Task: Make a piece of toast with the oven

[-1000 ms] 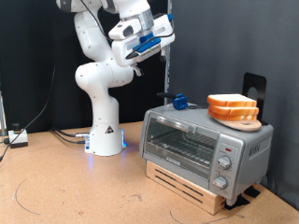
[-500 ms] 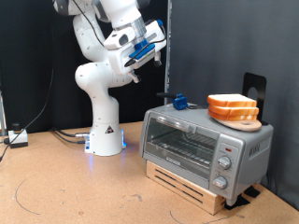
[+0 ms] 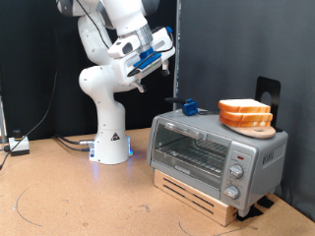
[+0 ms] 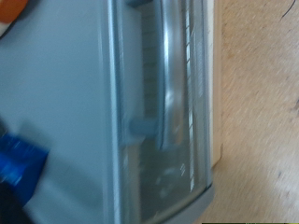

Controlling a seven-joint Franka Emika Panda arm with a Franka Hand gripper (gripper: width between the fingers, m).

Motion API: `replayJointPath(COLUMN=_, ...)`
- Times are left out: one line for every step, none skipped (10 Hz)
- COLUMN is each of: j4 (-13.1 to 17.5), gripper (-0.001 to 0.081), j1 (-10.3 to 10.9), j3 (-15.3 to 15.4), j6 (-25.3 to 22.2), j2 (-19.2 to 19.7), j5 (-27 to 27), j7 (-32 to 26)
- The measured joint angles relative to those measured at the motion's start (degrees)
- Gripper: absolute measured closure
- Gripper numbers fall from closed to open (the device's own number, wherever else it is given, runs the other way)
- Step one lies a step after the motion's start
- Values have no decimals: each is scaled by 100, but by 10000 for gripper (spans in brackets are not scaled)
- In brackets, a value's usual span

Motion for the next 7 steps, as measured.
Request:
replayJointPath(j4=-243, gripper=-1, j1=-16, j3=92, j6=392, j2=77, j5=-111, j7=62)
replayJointPath(j4=-427, gripper=-1, j1=-28, j3=180, j6=708, j2=198, j5=-180, j7=155)
replayJointPath(j4=-567, gripper=-1, j1=-22, j3=228, j6=945, j2=352, j5=-188, j7=169)
replayJointPath(j4=-692, gripper=-1, j1=-7, j3=253, j6=1167, j2=515, j5=-187, j7=140)
replayJointPath(j4=-810, gripper=-1, j1=19, j3=275, j6=1359, j2=665, j5=-186, j7=102)
replayJointPath(j4=-908, gripper=-1, j1=49, j3=287, j6=1494, j2=791, j5=-174, j7=76)
replayJointPath(j4=-994, gripper=-1, j1=89, j3=291, j6=1608, j2=887, j5=-158, j7=42)
